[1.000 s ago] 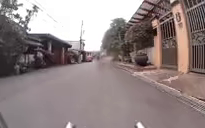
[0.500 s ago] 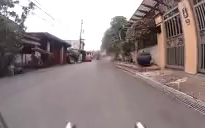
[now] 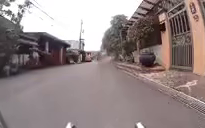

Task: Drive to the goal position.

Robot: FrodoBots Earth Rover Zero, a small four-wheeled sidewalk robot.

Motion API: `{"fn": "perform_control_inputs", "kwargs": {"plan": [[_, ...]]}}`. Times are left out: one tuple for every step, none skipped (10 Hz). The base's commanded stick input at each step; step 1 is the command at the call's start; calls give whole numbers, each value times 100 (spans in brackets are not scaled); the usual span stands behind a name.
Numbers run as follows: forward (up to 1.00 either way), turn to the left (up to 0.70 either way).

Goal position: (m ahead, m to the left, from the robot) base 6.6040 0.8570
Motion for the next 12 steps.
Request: {"fn": "perform_control_inputs", "kwargs": {"plan": [[70, 1], [70, 1], [70, 1], [70, 1], [70, 1], [70, 1], [70, 1], [70, 1], [70, 1], [70, 1], [70, 1], [70, 1]]}}
